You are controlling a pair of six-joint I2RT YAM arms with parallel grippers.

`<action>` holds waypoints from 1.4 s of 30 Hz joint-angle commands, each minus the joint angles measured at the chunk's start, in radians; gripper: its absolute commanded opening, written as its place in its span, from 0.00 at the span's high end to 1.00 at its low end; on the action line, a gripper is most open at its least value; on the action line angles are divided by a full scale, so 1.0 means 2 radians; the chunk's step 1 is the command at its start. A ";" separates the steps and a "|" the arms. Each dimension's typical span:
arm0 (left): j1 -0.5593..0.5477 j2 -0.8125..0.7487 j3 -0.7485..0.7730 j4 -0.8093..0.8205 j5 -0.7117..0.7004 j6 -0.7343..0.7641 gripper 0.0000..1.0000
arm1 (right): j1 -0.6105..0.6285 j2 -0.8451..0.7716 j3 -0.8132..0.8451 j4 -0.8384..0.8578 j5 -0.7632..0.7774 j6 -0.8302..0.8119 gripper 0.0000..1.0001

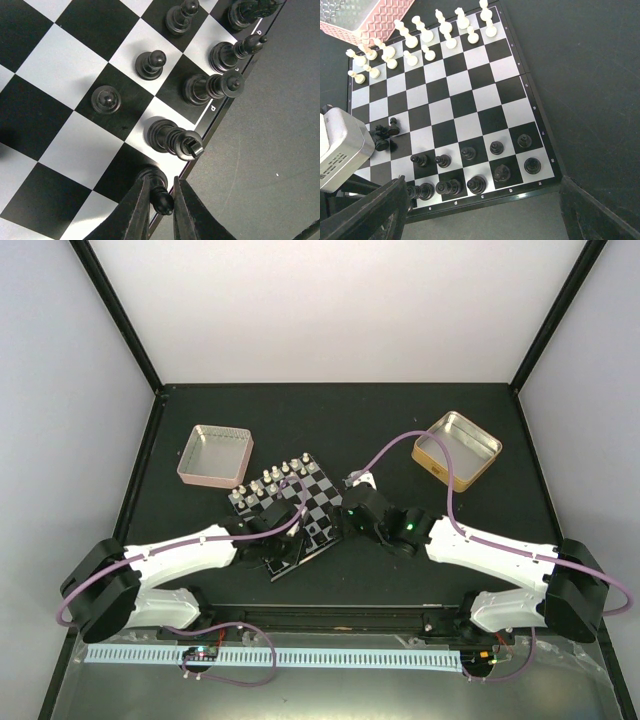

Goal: Set up the chess pieces on the board
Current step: Adjust the chess piece on the chessboard, then pick up the chess piece from the chessboard.

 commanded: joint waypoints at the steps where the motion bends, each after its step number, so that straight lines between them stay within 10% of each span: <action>1: -0.001 0.004 0.015 -0.008 -0.013 0.008 0.87 | -0.003 -0.002 -0.004 0.008 0.005 0.007 0.17; 16: -0.003 -0.003 0.017 -0.023 -0.035 0.009 0.88 | -0.003 -0.002 -0.009 0.011 0.004 0.009 0.17; 27: -0.003 -0.055 0.020 -0.017 -0.044 -0.002 0.55 | -0.003 -0.033 -0.011 0.017 0.015 0.005 0.18; 42: 0.085 -0.273 -0.044 -0.076 -0.212 -0.084 0.46 | 0.001 0.132 0.109 0.026 -0.144 -0.053 0.38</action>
